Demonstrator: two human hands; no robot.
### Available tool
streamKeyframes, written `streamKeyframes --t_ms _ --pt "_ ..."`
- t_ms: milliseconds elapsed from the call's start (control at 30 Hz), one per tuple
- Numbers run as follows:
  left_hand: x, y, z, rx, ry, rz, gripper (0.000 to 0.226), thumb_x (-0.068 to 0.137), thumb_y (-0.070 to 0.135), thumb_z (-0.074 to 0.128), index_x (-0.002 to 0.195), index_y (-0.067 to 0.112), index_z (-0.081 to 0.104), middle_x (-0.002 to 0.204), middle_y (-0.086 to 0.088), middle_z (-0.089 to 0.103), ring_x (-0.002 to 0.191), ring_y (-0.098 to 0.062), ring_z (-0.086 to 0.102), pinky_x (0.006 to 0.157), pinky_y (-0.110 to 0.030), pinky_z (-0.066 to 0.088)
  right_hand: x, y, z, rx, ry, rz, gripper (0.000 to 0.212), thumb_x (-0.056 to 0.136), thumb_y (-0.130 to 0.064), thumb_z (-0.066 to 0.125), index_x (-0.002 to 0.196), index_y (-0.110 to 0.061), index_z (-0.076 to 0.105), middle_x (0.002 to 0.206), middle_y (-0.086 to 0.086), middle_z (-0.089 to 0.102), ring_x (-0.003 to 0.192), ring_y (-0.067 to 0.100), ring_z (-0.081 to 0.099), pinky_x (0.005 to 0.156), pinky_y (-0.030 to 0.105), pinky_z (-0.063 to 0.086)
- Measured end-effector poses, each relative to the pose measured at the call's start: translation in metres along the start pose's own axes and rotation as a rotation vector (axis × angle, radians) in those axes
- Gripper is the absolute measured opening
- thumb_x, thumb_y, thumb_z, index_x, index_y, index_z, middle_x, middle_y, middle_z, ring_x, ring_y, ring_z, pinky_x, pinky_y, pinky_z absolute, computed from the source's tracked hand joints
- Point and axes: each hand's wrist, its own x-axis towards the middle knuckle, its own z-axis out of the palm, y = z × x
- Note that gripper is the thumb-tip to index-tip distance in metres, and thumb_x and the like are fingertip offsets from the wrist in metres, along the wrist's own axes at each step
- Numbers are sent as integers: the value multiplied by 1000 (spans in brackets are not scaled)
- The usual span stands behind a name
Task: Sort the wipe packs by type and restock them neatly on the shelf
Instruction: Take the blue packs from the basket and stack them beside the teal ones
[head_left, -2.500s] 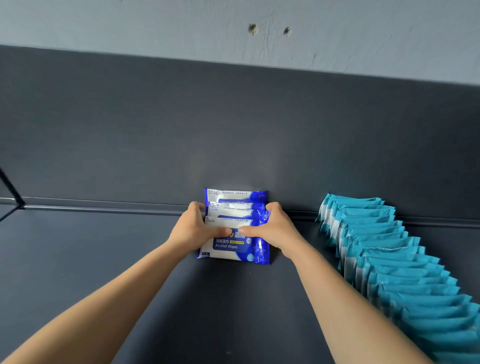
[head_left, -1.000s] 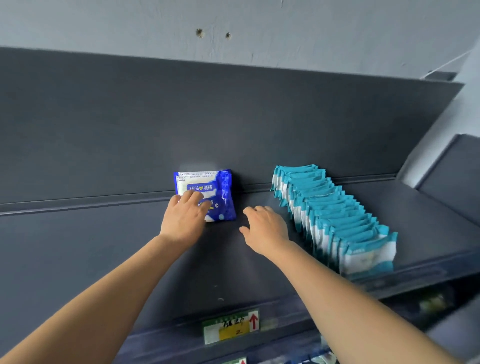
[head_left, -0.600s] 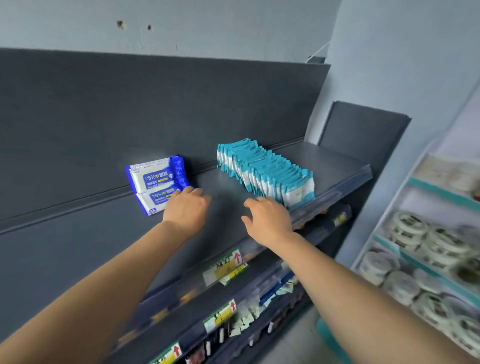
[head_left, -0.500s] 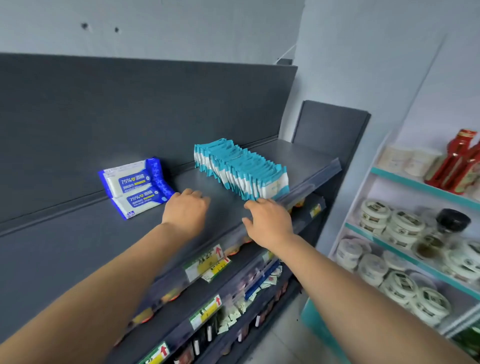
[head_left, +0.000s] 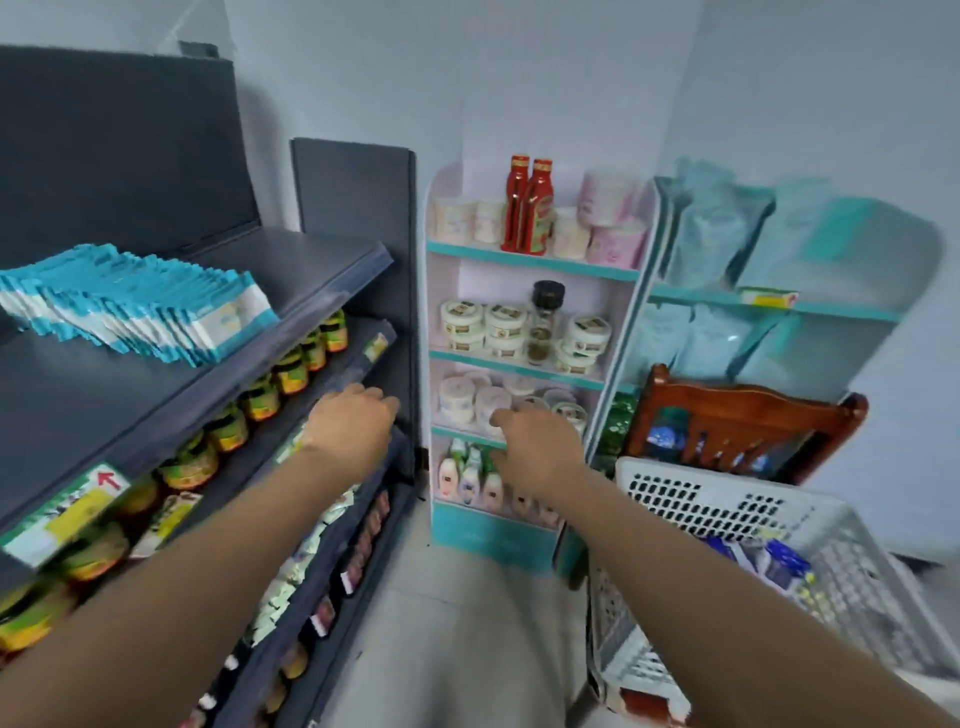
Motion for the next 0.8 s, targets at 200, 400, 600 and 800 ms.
streamKeyframes --t_ms 200,400,600,800 --pt "19 136 5 -36 -26 156 30 90 26 54 120 21 53 115 -1 58 113 -22 52 86 -35 44 -83 118 9 -50 -85 170 34 92 -30 54 124 -19 55 119 7 57 113 27 52 84 36 46" --pt "31 255 12 -89 -20 296 27 89 20 52 116 20 59 108 -3 61 104 -23 56 79 -35 45 -146 216 33 -52 -175 351 26 93 -26 55 117 -18 58 112 5 59 107 26 55 78 37 48" --pt "53 350 32 -120 -55 417 23 90 19 55 111 21 62 107 -1 64 100 -21 59 78 -33 48 -180 294 68 2 -273 509 21 93 -28 54 111 -19 57 111 3 60 103 23 56 77 36 51" --pt "98 426 75 -137 -195 478 21 89 17 54 107 21 62 104 1 63 98 -19 59 78 -31 49 -181 368 111 17 -357 583 25 94 -27 52 117 -19 58 112 2 61 104 23 57 82 36 53"
